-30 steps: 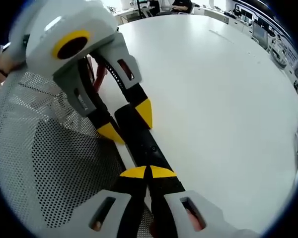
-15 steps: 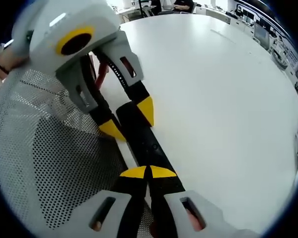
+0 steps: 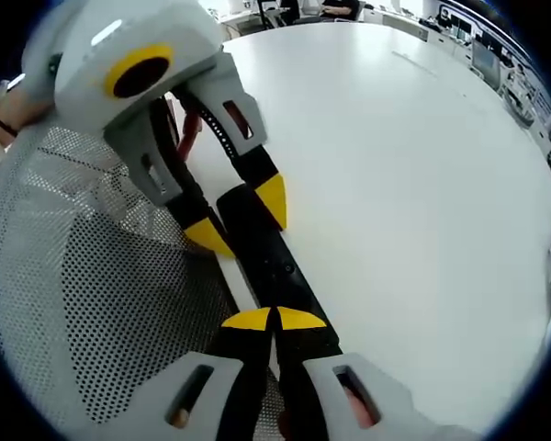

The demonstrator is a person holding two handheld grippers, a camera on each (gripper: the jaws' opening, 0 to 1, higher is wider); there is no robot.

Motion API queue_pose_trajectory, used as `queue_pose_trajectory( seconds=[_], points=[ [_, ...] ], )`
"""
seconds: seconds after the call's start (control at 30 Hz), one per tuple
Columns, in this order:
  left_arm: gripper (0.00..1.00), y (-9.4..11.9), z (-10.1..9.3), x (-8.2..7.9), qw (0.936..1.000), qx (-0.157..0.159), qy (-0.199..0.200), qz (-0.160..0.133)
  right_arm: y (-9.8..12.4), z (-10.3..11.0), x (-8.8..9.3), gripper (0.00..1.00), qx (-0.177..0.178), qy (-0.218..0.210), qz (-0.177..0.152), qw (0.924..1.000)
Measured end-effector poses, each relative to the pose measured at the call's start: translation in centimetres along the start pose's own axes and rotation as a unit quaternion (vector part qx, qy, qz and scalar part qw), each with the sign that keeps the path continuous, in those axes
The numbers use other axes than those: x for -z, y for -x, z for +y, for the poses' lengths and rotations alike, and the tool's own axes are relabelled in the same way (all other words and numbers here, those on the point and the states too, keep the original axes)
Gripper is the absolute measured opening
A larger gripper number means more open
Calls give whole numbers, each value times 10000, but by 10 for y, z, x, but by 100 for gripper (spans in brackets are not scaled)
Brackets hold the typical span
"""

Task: Press the specified remote control buttons in sequence, fully releasing each button before pressing the next.

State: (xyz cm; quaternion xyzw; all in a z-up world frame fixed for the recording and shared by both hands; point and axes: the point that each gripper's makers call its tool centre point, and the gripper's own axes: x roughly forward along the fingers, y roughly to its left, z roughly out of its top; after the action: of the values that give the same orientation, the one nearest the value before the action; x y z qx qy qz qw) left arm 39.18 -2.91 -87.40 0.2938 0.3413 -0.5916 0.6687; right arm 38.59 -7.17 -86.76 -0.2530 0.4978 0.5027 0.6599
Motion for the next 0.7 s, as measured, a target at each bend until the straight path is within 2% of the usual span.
queue_pose_trajectory(
  seconds=[0.33, 0.53, 0.7],
  points=[
    [25, 0, 0, 0, 10000, 3, -2, 11, -1, -1, 0, 0, 34, 72, 74, 9999],
    [25, -1, 0, 0, 10000, 0, 5, 1, -1, -3, 0, 0, -50, -310, 76, 9995],
    [25, 0, 0, 0, 10000, 1, 4, -3, -1, -1, 0, 0, -48, -161, 124, 9998]
  ],
)
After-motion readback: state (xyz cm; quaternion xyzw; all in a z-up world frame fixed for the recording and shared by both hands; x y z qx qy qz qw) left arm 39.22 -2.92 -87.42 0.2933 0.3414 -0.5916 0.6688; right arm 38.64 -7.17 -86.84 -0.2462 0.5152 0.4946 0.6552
